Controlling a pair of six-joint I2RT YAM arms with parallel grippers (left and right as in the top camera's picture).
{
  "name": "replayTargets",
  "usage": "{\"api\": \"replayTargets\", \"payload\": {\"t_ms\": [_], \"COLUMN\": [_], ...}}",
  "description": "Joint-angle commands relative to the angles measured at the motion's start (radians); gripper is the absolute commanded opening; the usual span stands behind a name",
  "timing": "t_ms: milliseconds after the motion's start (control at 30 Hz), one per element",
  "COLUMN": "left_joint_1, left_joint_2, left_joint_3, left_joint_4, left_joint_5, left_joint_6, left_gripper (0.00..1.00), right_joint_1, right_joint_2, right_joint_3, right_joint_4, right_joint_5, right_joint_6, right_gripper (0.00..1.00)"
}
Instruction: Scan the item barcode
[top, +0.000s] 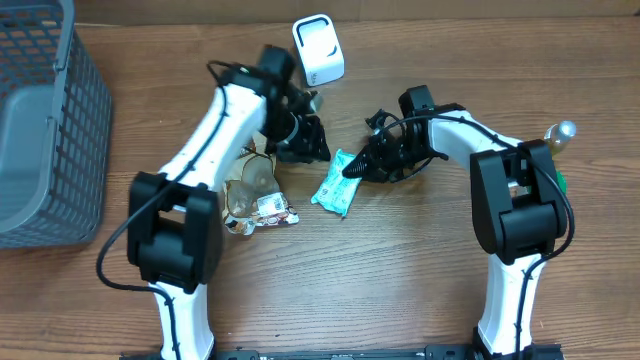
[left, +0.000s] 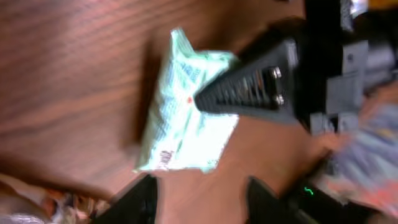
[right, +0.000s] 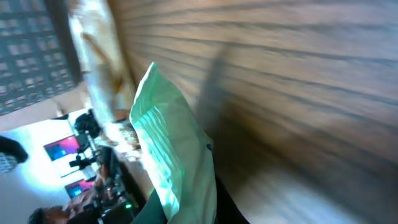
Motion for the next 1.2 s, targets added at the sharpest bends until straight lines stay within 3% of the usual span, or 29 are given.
{"api": "replayTargets", "payload": {"t_ms": [0, 200, 367, 467, 833, 1000, 1167], "left_joint_1": [0.065, 0.127, 0.132, 0.126, 0.120, 0.115, 0.113], "left_joint_2": [-0.003, -0.003, -0.003, -0.003, -0.003, -0.003, -0.003], "left_joint_3": [0.044, 0.044, 0.044, 0.044, 0.044, 0.044, 0.044], "left_joint_4": [-0.097, -0.236, -0.312, -0.315, -0.312, -0.295, -0.290], "left_joint_5": [0.288, 0.377, 0.447, 0.453, 0.591, 0.615, 0.631], "left_joint_6": [0.255, 0.464, 0.585, 0.591, 0.613, 0.610, 0.610], "left_gripper": [0.68, 0.74, 0.73, 0.73, 0.63, 0.50, 0.46], "right_joint_1": [-0.040, -0.084, -0.089, -0.089, -0.087, -0.080, -0.053], "right_joint_2": [-0.121, -0.180, -0.195, -0.195, -0.195, -0.195, -0.195], "right_joint_3": [0.056, 0.059, 0.059, 0.059, 0.059, 0.059, 0.059], "right_joint_4": [0.005, 0.013, 0.015, 0.015, 0.002, -0.010, -0.008], "right_joint_5": [-0.192, -0.375, -0.410, -0.492, -0.497, -0.497, -0.496], "right_joint_6": [-0.018, -0.018, -0.018, -0.018, -0.017, -0.017, -0.017], "right_gripper": [0.04, 0.04, 0.04, 0.04, 0.04, 0.04, 0.04]}}
